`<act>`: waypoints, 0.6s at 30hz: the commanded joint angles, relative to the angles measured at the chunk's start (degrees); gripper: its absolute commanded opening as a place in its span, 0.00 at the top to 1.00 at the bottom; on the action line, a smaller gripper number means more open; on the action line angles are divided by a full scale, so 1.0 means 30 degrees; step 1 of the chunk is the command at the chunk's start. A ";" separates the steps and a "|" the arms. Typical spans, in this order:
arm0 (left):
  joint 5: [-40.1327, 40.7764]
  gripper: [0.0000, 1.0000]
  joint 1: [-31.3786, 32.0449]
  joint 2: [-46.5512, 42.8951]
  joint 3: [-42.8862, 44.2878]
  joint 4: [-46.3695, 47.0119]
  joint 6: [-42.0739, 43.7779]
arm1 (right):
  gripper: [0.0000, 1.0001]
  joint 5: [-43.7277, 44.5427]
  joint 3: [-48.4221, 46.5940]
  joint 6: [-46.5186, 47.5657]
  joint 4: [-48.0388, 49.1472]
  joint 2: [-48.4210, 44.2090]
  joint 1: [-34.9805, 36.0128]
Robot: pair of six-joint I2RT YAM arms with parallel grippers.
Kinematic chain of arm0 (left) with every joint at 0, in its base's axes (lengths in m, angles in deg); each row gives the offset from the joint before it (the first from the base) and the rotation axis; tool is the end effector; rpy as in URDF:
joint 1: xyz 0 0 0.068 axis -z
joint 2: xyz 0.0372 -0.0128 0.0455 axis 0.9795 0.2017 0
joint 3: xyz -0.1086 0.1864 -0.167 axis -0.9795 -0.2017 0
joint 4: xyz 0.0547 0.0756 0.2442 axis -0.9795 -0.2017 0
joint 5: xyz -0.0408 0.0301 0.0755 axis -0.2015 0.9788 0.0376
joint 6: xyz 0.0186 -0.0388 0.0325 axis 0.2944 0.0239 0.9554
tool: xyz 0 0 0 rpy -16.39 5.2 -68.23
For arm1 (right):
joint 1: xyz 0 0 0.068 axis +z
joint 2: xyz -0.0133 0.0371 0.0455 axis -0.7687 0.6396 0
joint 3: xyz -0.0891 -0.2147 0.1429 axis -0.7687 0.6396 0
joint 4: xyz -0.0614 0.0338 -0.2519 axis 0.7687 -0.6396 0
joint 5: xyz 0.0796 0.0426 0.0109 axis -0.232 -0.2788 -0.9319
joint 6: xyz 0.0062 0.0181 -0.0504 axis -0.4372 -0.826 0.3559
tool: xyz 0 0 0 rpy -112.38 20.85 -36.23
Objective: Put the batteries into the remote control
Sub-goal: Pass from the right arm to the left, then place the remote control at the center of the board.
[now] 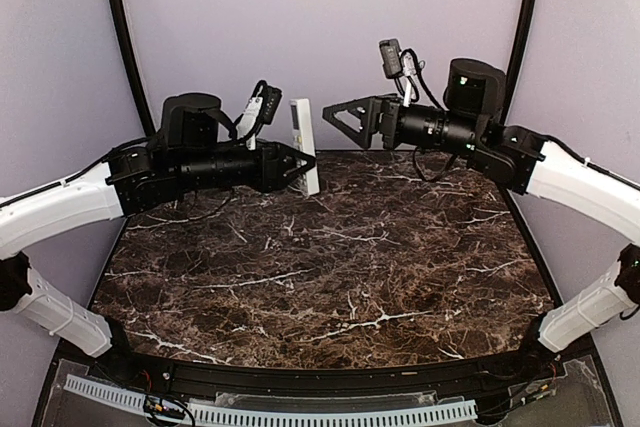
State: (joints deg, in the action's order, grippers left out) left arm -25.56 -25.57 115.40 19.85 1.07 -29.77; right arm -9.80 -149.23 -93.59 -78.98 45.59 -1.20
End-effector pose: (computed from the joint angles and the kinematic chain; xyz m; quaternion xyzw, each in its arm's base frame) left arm 0.1860 -0.2537 0.3963 0.2624 0.6987 -0.4347 0.5039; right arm 0.2014 0.2513 0.4250 -0.2875 0.6242 0.5156 0.5117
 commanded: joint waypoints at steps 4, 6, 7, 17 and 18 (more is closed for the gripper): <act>0.4374 1.00 -0.2379 0.3940 -0.0188 -0.8587 -0.5039 | 0.01 0.8654 -0.2481 0.1181 -1.2337 0.1444 -0.1609; 0.3359 1.00 -0.3095 0.5254 -0.0404 -0.9564 -0.6038 | 0.01 0.8738 -0.2146 0.1126 -1.3195 0.1695 -0.1766; 0.3128 1.00 -0.3345 0.5637 -0.0597 -0.9836 -0.6443 | 0.01 0.8718 -0.1906 0.1044 -1.3433 0.1776 -0.1804; 0.2087 1.00 -0.3821 0.8988 -0.1505 -1.0589 -0.6173 | 0.01 0.8681 -0.1088 0.1196 -1.5136 0.2768 -0.2297; 0.1800 1.00 -0.3915 0.9291 -0.1517 -1.0766 -0.6279 | 0.01 0.8561 -0.1056 0.1148 -1.5202 0.2822 -0.2395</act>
State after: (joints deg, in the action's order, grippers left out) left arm -17.08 -36.26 140.71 16.22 -28.33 -47.45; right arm 15.10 -152.53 -90.40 -121.30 52.89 -7.17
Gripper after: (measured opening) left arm 0.340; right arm 0.986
